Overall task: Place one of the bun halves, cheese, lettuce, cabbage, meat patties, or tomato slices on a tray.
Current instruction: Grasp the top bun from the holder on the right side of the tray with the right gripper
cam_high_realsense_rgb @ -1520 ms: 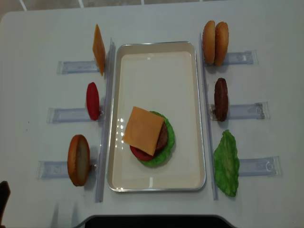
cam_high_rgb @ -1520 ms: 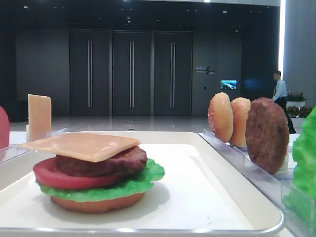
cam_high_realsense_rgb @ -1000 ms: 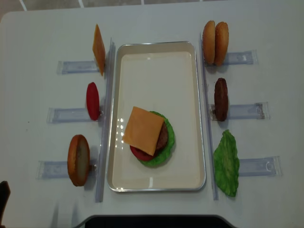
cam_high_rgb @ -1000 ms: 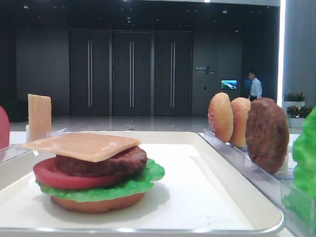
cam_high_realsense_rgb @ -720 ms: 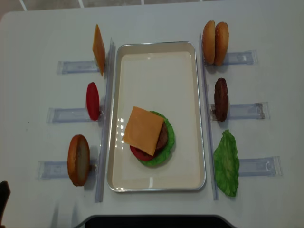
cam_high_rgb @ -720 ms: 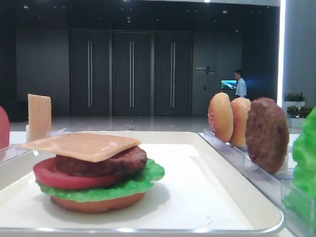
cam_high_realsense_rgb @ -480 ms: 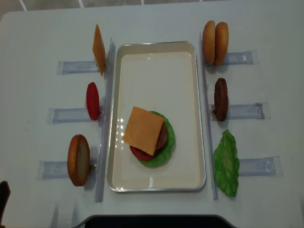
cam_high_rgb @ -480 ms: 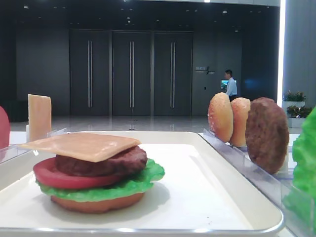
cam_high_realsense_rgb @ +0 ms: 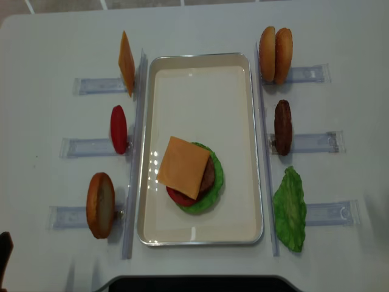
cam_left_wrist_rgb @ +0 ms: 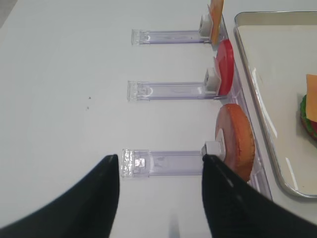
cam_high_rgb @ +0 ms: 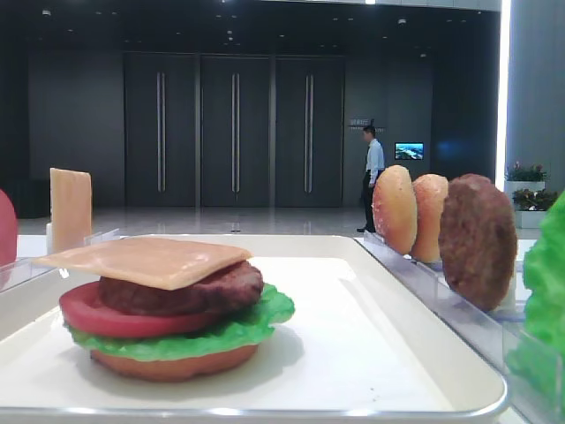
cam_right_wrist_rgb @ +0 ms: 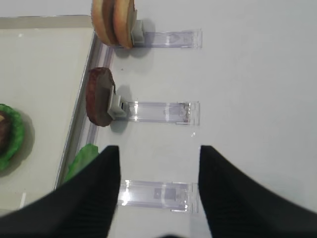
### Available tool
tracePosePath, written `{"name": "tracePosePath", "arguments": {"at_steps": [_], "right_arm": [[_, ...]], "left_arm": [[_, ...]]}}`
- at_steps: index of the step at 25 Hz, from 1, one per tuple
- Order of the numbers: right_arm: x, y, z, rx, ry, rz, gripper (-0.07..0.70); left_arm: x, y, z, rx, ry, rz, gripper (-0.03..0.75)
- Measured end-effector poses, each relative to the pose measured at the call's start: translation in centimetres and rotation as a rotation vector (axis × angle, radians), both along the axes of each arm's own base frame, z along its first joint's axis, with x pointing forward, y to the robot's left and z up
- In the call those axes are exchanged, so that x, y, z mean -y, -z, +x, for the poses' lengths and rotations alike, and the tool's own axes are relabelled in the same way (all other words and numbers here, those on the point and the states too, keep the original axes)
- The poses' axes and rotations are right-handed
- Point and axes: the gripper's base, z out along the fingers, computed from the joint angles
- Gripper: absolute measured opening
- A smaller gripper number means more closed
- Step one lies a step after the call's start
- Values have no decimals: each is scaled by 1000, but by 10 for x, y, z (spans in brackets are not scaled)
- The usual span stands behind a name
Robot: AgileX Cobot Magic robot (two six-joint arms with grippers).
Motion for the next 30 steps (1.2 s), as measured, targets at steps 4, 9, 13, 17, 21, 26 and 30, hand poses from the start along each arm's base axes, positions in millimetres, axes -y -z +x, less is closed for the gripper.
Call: {"name": "tracePosePath", "arguments": {"at_steps": [4,9,13,17,21,26,30], "right_arm": [[-1,-6,52,-104,-5,-8,349],[-2,-9,102,-172,-6,-11,349],[-3,-7,134,-212,-12,-17,349],[-4,-3,158,-245,-20,-23,351],[-4,-4,175,-251,-24,-25,361],[-4,-6,191,-245,-30,-30,386],[-5,-9,205,-241,-39,-35,394]], "left_arm": [[0,0,0,0,0,0,408],[0,0,0,0,0,0,408],[0,0,0,0,0,0,408],[0,0,0,0,0,0,408],[0,0,0,0,0,0,408],[0,0,0,0,0,0,408],[0,0,0,0,0,0,408]]}}
